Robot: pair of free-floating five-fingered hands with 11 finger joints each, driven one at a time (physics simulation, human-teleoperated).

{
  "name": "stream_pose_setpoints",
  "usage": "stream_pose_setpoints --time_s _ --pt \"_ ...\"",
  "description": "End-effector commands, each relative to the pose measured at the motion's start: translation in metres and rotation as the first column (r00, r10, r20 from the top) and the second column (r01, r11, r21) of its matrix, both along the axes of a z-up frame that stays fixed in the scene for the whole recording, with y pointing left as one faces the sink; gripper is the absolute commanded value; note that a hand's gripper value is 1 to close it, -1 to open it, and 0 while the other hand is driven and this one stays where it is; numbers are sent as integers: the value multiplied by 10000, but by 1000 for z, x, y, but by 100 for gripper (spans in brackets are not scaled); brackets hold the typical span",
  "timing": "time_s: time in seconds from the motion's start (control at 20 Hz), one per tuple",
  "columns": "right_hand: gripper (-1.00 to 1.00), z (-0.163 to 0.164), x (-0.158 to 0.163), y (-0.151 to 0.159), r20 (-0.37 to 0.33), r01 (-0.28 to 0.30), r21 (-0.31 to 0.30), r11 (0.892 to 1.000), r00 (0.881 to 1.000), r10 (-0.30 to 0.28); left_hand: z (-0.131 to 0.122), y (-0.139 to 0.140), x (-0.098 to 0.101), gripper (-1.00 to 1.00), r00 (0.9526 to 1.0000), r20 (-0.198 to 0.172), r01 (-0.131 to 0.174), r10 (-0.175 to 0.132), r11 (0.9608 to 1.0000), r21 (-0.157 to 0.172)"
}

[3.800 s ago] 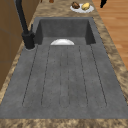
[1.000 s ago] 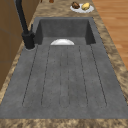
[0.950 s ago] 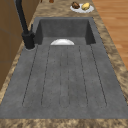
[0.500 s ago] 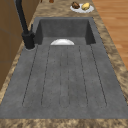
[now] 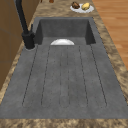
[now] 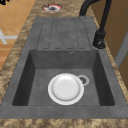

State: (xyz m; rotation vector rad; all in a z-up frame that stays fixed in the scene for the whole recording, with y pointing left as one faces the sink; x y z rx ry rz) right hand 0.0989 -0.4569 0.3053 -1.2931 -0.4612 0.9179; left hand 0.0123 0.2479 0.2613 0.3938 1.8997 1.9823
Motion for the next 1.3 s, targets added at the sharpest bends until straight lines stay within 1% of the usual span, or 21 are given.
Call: stream_pose_setpoints --time_s 0.0,0.1,0.2,0.3,0.4,0.45,0.55,0.65,0.7,0.8,0.85,1.0,1.1,1.15,1.2,1.25 --pt "-100 0 -8 -12 -231 843 273 9961 9962 -837 0 0 0 0 10000 0 0 0 10000 0" --pt "-100 -1 -7 -16 -299 1335 143 9909 9907 -1331 0 0 0 0 10000 0 0 0 10000 0" --pt "-100 -5 -6 -17 -624 1674 70 9859 9840 -1667 0 0 0 0 10000 0 0 0 10000 0" --pt "-100 -5 -7 -19 -794 2032 -135 9790 9758 -2037 0 0 0 0 10000 0 0 0 10000 0" --pt "-100 -6 -8 -21 -1010 2413 -278 9700 9648 -2429 0 0 0 0 10000 0 0 0 10000 0" --pt "-100 -6 -8 -21 -1091 2516 -61 9678 9619 -2507 0 0 0 0 10000 0 0 0 10000 0" --pt "-100 -6 -9 -27 -1225 2798 -76 9600 9526 -2786 0 0 0 0 10000 0 0 0 10000 0" --pt "-100 -11 -9 -25 -1530 3036 56 9528 9418 -2992 0 0 0 0 10000 0 0 0 10000 0" --pt "-100 -15 -2 -25 -1890 2845 123 9586 9420 -2772 0 0 0 0 10000 0 0 0 10000 0" --pt "-100 -17 7 -26 -2371 2778 62 9606 9336 -2685 0 0 0 0 10000 0 0 0 10000 0" --pt "-100 -19 14 -23 -2560 2726 216 9619 9316 -2582 0 0 0 0 10000 0 0 0 10000 0" --pt "-100 -21 23 -25 -3431 2626 333 9643 9092 -2358 0 0 0 0 10000 0 0 0 10000 0" --pt "-100 -23 28 -23 -3862 2449 578 9678 8995 -2045 0 0 0 0 10000 0 0 0 10000 0" --pt "-100 -24 31 -22 -4034 2412 758 9675 8948 -1915 0 0 0 0 10000 0 0 0 10000 0" --pt "-100 -25 36 -21 -4196 2454 939 9649 8886 -1852 0 0 0 0 10000 0 0 0 10000 0" --pt "-100 -27 43 -21 -4297 2483 1138 9620 8853 -1777 0 0 0 0 10000 0 0 0 10000 0"
